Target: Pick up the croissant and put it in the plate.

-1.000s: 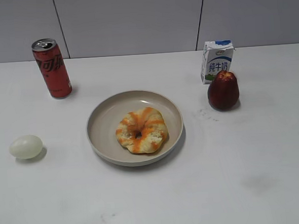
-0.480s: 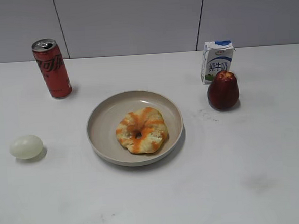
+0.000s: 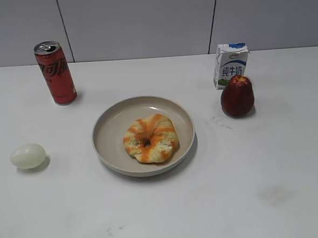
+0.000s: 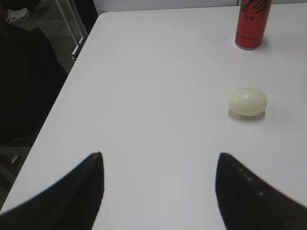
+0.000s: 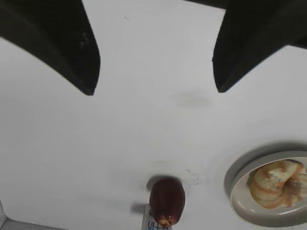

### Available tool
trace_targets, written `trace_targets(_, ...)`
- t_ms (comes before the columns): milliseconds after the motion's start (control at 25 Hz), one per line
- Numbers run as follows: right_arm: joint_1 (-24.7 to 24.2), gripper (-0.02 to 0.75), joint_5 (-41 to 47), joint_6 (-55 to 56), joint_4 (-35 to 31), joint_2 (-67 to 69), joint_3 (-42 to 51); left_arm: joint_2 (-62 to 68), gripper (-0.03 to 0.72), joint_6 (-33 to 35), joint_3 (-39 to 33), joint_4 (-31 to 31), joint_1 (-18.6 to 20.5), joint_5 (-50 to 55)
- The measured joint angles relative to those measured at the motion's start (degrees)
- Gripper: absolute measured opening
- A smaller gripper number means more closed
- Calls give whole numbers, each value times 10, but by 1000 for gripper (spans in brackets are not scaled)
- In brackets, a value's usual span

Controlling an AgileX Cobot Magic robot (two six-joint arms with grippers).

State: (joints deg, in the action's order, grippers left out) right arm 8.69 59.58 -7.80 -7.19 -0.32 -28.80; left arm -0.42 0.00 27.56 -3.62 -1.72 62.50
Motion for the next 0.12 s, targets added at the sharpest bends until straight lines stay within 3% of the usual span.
trace_targets(120, 0, 525, 0, 0, 0, 0, 0, 0, 552, 0, 0, 0, 0, 0)
